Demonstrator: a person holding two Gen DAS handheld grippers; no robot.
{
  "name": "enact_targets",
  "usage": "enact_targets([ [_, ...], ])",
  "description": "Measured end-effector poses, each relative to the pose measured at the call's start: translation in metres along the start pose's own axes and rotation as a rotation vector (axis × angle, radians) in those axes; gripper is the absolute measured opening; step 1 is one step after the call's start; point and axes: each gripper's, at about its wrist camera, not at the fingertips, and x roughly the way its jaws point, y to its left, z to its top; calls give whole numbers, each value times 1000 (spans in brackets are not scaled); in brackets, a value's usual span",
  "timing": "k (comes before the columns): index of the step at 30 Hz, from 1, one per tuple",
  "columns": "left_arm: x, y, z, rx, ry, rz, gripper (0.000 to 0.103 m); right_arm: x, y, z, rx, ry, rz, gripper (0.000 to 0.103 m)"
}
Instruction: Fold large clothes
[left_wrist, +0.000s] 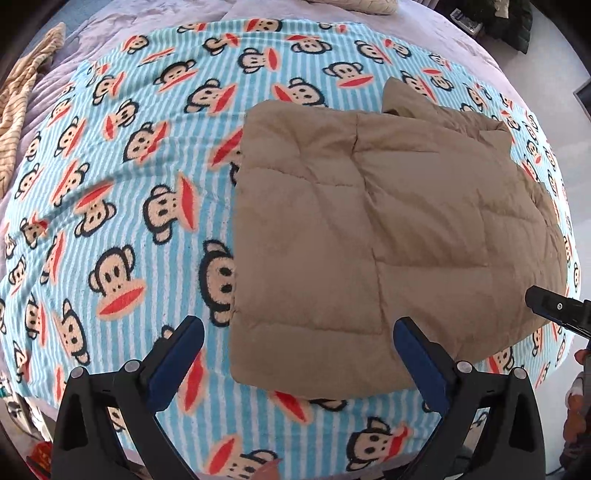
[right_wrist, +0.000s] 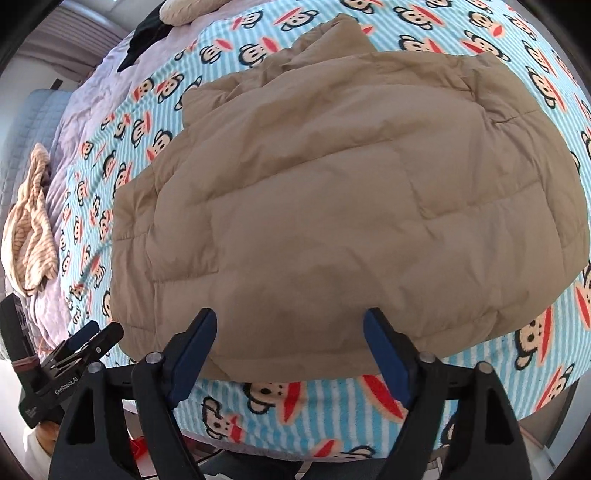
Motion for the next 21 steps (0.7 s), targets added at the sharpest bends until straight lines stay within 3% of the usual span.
enact_targets([
  [5,10,24,-3,-89,22,-29,103,4,4,-2,-18,24,-2,84],
  [10,19,55,-2,-171,43,-183,103,8,3,-5,-28,51,1,84],
  [16,51,79,16,-199,87,-380,103,16,-2,-8,-21,77,-1,84],
  [21,89,67,43,-171,145,-514,103,23,-4,-9,-8,89,-7,84],
])
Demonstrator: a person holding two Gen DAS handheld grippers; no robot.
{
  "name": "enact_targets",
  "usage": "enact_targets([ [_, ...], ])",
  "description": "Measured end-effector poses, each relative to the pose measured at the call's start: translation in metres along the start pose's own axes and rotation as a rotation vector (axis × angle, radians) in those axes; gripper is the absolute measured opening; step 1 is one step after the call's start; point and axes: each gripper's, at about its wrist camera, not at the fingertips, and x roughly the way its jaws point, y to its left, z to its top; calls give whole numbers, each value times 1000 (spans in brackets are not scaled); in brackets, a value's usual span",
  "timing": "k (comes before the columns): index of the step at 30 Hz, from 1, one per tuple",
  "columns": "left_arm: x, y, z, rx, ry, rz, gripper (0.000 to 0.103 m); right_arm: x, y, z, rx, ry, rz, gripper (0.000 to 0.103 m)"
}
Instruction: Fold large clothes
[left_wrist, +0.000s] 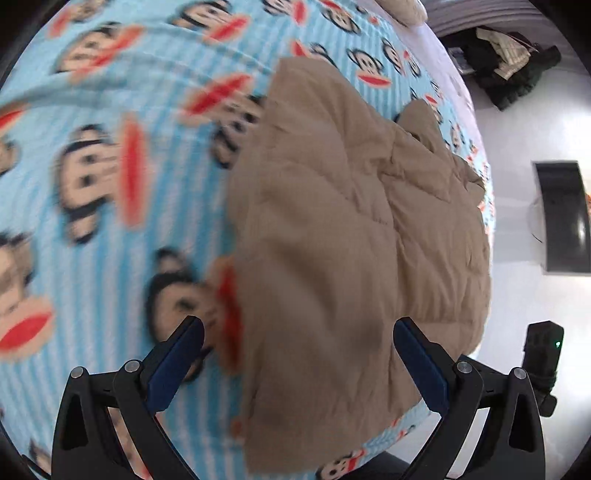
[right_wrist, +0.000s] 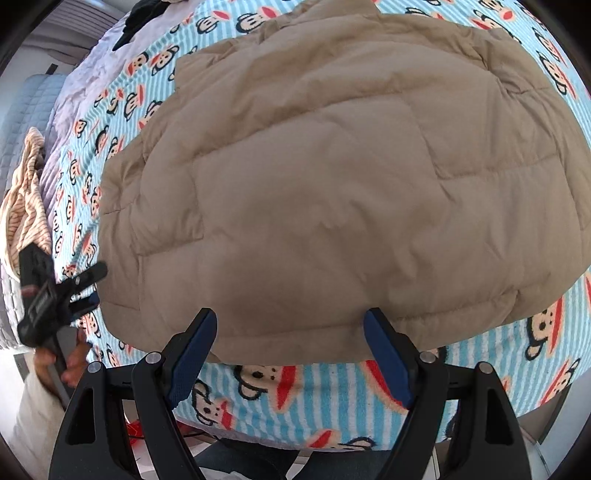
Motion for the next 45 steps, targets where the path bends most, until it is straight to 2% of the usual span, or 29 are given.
enact_targets([
  [4,32,-14,18,57,59,-25,103,5,0,1,-1,6,-10,84],
  [8,57,-21,24,86,117,-8,103,8,1,2,7,8,-10,84],
  [10,58,-24,24,87,120,-5,98,9,1,3,10,8,-8,84],
  [12,53,-29,22,97,113,-39,57,8,1,3,16,6,-1,84],
  [13,48,-29,22,93,107,-69,48,7,1,3,18,5,5,84],
  [14,43,-31,22,87,97,-95,34,4,1,3,22,4,12,84],
  [15,38,-32,22,88,88,-109,27,2,0,3,26,1,17,84],
  [17,28,-38,20,100,70,-122,24,-6,-3,3,33,-27,22,84],
  [18,23,-43,18,108,62,-123,24,-15,-4,4,33,-70,15,84],
  [20,14,-52,16,122,50,-126,24,-29,-7,6,29,-145,0,61],
  [21,9,-55,15,124,46,-133,24,-35,-8,9,25,-178,-13,34],
  [22,5,-58,14,125,42,-139,24,-38,-10,12,26,-193,-22,20],
  [26,-22,-87,7,144,15,-163,24,-39,-15,37,-12,-260,4,18],
  [28,-33,-106,2,164,2,-163,24,-27,-18,48,-26,-247,22,18],
  [33,-43,-184,-14,229,-40,-115,24,9,-28,71,-31,-192,76,18],
  [40,-13,-298,-38,301,-67,-2,24,28,-54,91,-26,-97,196,15],
  [43,7,-343,-44,357,-63,46,24,16,-73,92,-16,-55,261,15],
  [45,24,-365,-47,381,-47,67,24,-8,-100,88,6,-69,321,15],
])
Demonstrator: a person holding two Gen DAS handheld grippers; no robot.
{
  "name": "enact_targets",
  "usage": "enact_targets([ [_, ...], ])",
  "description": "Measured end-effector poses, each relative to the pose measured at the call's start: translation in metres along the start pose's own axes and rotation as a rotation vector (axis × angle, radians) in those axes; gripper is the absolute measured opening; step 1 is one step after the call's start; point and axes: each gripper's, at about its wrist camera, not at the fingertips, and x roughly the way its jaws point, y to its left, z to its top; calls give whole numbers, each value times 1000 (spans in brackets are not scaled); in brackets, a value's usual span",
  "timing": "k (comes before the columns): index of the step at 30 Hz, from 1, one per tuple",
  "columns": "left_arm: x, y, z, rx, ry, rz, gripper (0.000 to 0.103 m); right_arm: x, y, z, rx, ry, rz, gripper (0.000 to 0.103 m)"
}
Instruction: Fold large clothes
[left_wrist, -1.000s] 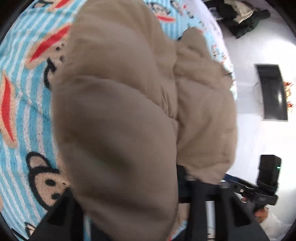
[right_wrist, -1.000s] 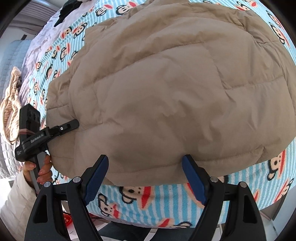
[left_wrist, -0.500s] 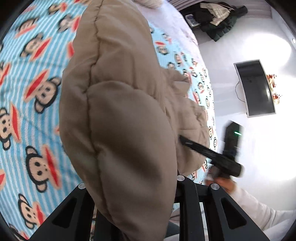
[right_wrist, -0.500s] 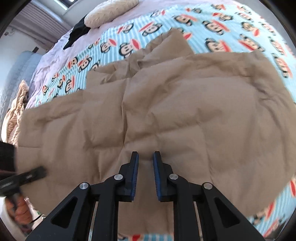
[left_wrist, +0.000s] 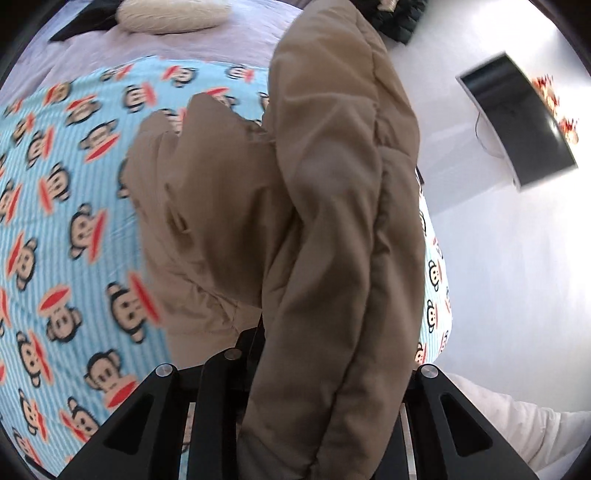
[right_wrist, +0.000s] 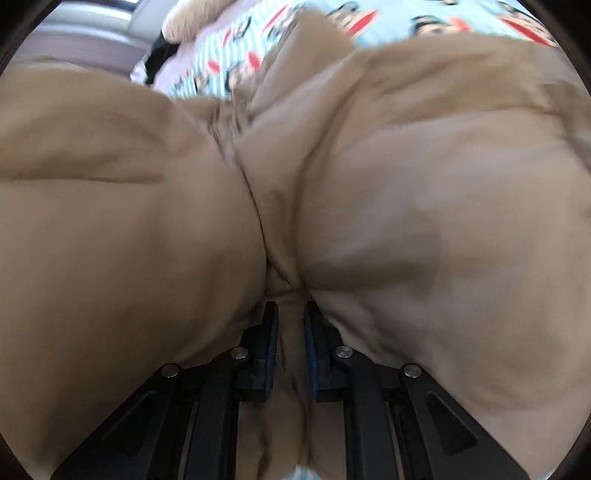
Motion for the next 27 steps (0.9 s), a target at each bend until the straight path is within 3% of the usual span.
enact_targets([
  [2,19,-17,1,20,19,12,24,-32,-19,-4,6,-31,16,16],
  [5,58,-42,7,39,59,-13,35,-78,-57,-12,40,-83,5,16],
  [7,80,-56,10,51,84,-48,50,-101,-83,-19,78,-108,-2,16],
  [9,105,-67,13,57,96,-122,74,-113,-103,-22,108,-119,-13,16],
  [10,114,-68,13,53,103,-155,77,-118,-113,-25,123,-121,-12,16],
  [14,144,-62,15,-47,146,-257,78,-133,-143,-33,175,-109,10,17],
  [15,147,-59,16,-70,143,-256,78,-137,-146,-36,177,-108,14,25],
  [18,147,-55,21,-79,122,-228,78,-160,-154,-42,184,-130,32,68],
  [21,143,-61,23,-70,107,-206,78,-179,-158,-45,187,-160,115,70],
  [23,143,-63,25,-66,99,-194,78,-189,-156,-41,191,-161,222,70],
  [27,121,-72,30,-15,42,-175,78,-181,-132,-39,123,-79,324,70],
])
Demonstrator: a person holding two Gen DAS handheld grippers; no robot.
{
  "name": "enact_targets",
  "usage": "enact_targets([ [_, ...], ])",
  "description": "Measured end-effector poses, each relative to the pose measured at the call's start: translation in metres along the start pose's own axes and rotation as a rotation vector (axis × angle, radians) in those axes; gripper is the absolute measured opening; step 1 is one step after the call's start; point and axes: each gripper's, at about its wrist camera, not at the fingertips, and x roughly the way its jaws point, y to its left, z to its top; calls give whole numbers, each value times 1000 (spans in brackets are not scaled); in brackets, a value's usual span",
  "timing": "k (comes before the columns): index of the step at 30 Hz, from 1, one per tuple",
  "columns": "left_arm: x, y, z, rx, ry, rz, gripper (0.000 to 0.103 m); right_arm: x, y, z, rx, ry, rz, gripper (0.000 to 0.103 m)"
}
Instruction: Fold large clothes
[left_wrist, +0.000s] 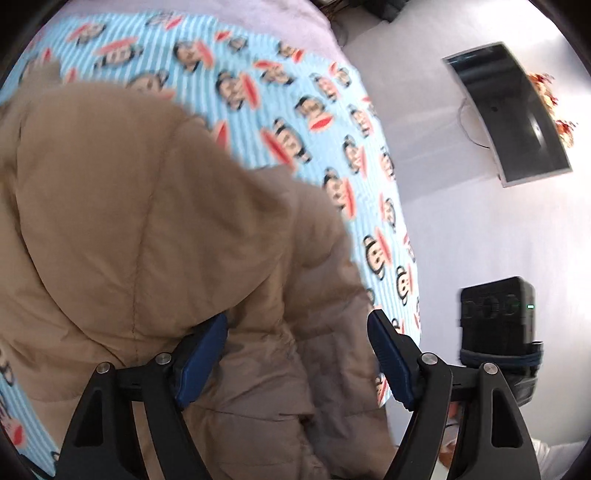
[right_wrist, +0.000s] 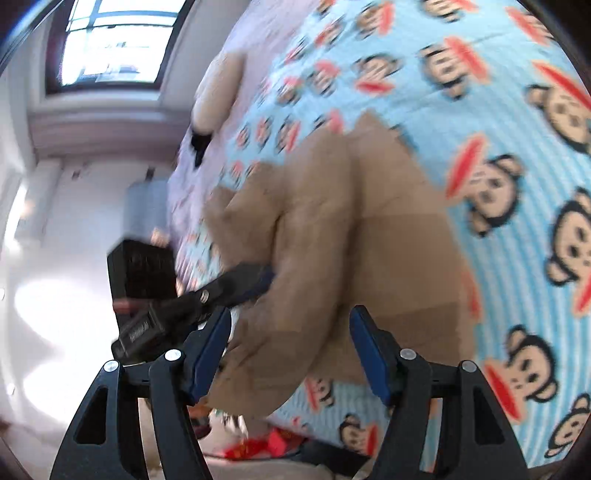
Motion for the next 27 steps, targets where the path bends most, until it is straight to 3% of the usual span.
enact_targets([
  [2,-23,-5,3,60,-53,12,78,23,14,5,-11,36,-36,70],
  [3,-37,-8,4,92,-92,44,78,34,16,5,-16,50,-64,58],
  [4,-48,-6,3,108,-122,75,78,42,18,9,-28,52,-88,21],
  [5,-62,-1,5,116,-155,111,78,52,22,11,-55,56,-157,13],
  [9,-97,65,6,-13,-226,234,78,67,26,15,-260,29,-462,9],
  [12,-84,131,5,-161,-186,303,78,72,1,20,-237,59,-499,9],
  [14,-64,159,2,-251,-145,270,78,71,-14,27,-197,77,-478,9],
  [17,-45,166,-2,-279,-146,257,78,53,-9,28,-163,57,-443,10],
  [20,-41,162,0,-263,-145,257,78,18,19,33,-202,-35,-401,17],
  [21,-40,162,2,-262,-142,255,78,5,30,37,-213,-61,-359,31],
  [22,-41,163,1,-261,-139,254,78,1,37,43,-213,-70,-319,55],
  [23,-42,164,1,-262,-135,253,78,-1,43,50,-212,-68,-272,64],
  [24,-42,164,1,-265,-132,252,78,1,46,56,-211,-59,-238,71],
  [27,-50,159,-2,-261,-131,260,78,42,45,77,-154,32,-114,71],
])
